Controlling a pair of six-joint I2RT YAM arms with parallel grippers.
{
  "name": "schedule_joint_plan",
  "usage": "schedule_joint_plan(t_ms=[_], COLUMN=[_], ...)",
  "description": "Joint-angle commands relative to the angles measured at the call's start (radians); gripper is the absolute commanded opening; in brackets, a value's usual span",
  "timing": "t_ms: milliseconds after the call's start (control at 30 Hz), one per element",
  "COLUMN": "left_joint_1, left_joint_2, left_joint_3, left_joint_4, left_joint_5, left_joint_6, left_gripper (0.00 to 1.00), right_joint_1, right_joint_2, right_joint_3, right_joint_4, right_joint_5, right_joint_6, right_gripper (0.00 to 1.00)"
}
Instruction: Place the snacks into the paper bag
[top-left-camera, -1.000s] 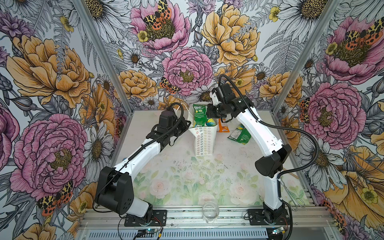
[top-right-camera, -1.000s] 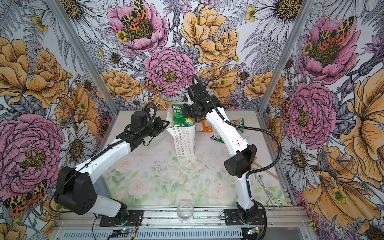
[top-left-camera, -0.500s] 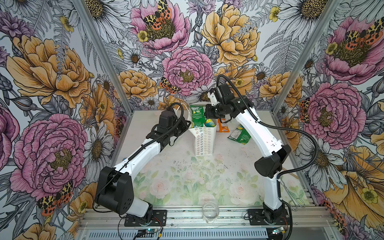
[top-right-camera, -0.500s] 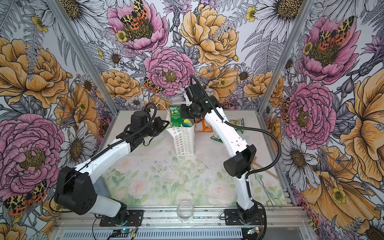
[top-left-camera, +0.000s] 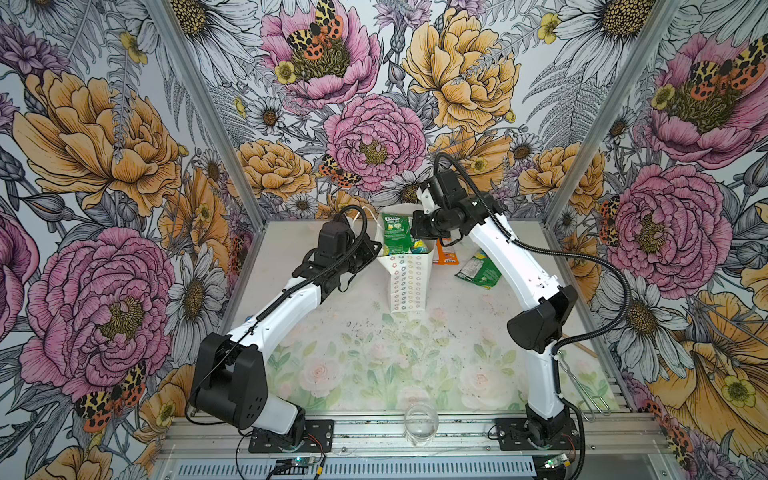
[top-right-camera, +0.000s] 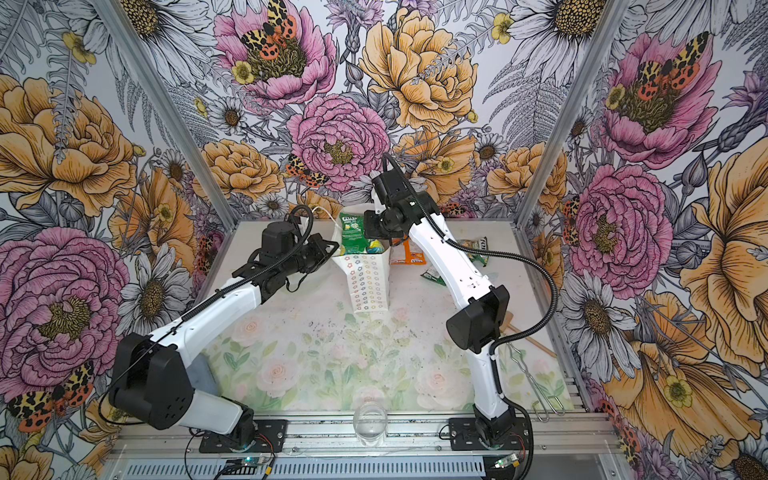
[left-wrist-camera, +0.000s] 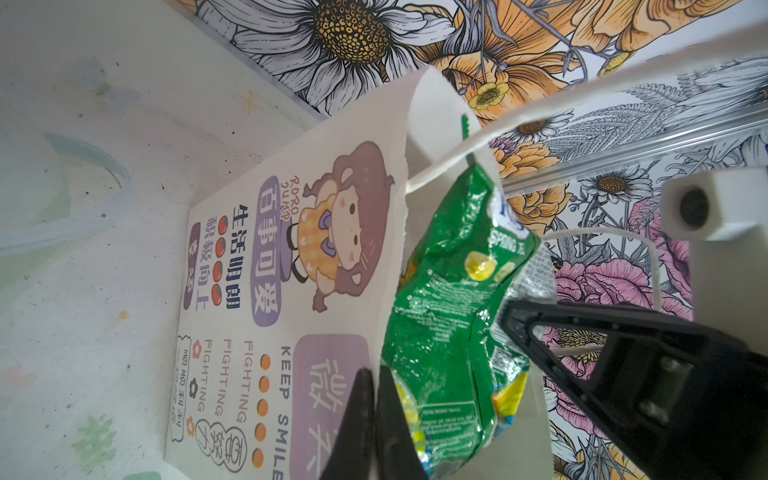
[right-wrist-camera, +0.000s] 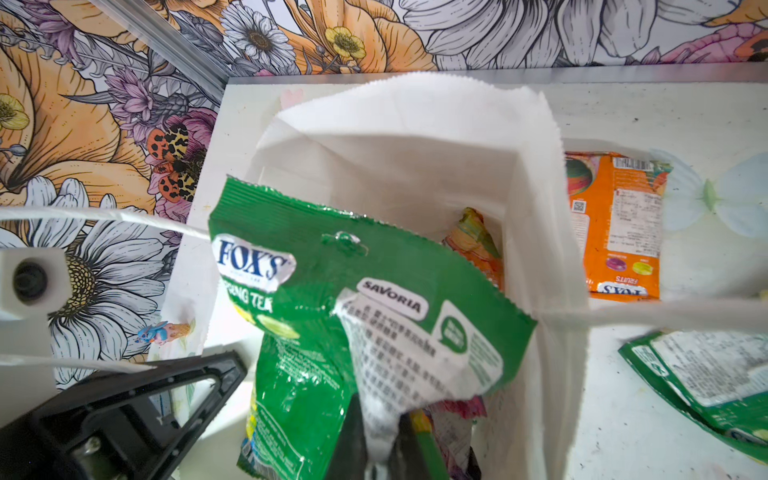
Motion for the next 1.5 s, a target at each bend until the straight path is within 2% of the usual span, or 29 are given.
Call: schedule_joint_plan(t_ms=[0,233,300,367,500,1067,1233,1467], left_joint_1=[0.005,0.006,0.006,0.007,0.006,0.005,0.007,0.004], left_joint_2=[-0.002,0.000,-0.001,-0.001,-0.006,-0.004,-0.010,-0.011], left_joint_3=[0.002,0.002,0.004,0.004,0.003,0.009,0.005,0.004], left_joint_4=[0.042,0.041,0.044,0.044,0.041,0.037,0.033,0.033], left_joint_5=[0.020,0.020,0.022,0.023,0.021,0.036,0.029,0.027], left_joint_6=[0.000,-0.001,0.000,0.000,0.000,-0.003,0.000,0.000], left_gripper=[0.00,0.00,0.00,0.00,0.00,0.03,0.03,0.03], right_joint_1=[-0.005,-0.011,-0.011,-0.011,-0.011,0.005,-0.023,-0.123], right_joint_2=[-0.017,-0.046,-0.049,-0.054,-0.069,-0.195,-0.309,-0.510], right_joint_3=[-0.021,-0.061,-0.058,-0.055,-0.042,-0.007,-0.100,-0.313], right_joint_4=[0.018,0.017,0.018,0.017,0.017,0.015,0.014,0.014], right_joint_5=[0.014,-0.001,-0.005,-0.011,-0.033,-0.053,-0.007,0.043], right_joint_6=[0.018,0.029,0.028,0.031,0.032,-0.029,-0.051,-0.035], right_gripper=[0.00,0.01,0.15,0.24,0.36,0.44,0.49,0.55])
